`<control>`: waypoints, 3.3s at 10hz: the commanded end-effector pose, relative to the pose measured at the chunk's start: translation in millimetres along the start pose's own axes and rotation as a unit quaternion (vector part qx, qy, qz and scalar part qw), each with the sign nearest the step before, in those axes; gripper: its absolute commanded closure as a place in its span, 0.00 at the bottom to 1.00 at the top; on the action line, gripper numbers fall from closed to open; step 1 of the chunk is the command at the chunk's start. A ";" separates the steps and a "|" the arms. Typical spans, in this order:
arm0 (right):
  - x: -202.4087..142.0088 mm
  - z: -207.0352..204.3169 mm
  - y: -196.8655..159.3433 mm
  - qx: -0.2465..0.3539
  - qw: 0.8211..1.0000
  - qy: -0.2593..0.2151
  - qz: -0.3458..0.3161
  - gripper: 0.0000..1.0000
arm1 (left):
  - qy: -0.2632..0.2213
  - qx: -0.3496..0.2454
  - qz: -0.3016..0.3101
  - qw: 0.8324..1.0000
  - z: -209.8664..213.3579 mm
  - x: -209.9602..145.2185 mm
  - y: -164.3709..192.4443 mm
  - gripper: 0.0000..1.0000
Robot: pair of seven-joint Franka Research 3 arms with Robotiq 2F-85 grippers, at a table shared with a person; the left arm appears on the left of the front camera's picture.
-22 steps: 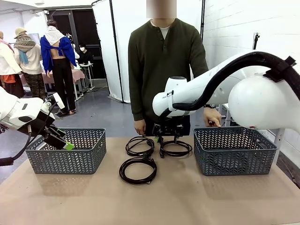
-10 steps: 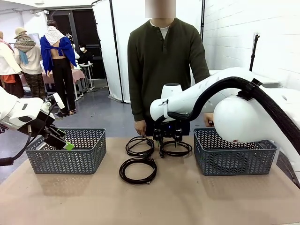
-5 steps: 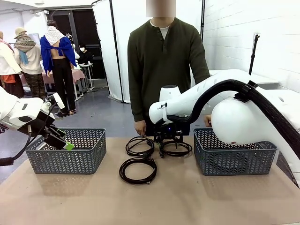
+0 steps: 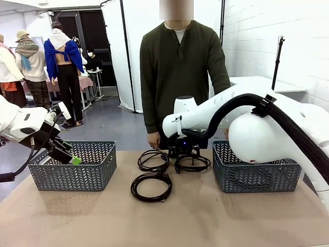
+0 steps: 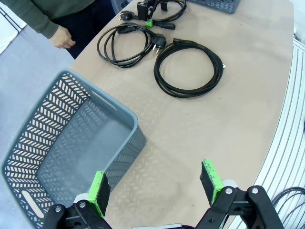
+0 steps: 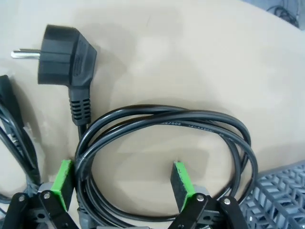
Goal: Organize the cables according to human instructions.
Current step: Pick up a bundle of cables and place it in the basket indicated by the human.
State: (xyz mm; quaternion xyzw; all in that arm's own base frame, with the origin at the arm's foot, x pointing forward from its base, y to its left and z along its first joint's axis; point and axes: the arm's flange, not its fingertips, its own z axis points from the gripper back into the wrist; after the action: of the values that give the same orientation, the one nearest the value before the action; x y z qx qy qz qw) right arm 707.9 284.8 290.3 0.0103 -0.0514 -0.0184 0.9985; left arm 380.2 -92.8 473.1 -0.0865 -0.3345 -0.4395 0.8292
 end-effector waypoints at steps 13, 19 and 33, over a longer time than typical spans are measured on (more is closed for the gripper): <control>13.2 26.2 11.6 0.046 0.999 -0.018 -0.007 1.00 | -0.003 -0.002 0.002 1.000 -1.2 -1.7 2.8 0.00; -2.0 108.7 31.1 0.055 0.992 -0.031 0.107 1.00 | -0.003 -0.002 0.002 1.000 -1.2 -1.7 2.8 0.00; -85.2 233.0 -36.0 0.044 0.864 0.030 0.501 1.00 | -0.003 -0.002 0.002 1.000 -1.2 -1.7 2.8 0.00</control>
State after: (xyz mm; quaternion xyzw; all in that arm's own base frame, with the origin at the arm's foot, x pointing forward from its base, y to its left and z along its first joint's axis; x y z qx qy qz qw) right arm 594.3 240.3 513.1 0.0434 -0.0145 0.4853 0.8731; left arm 380.2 -92.8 473.2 -0.0865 -0.3345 -0.4394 0.8292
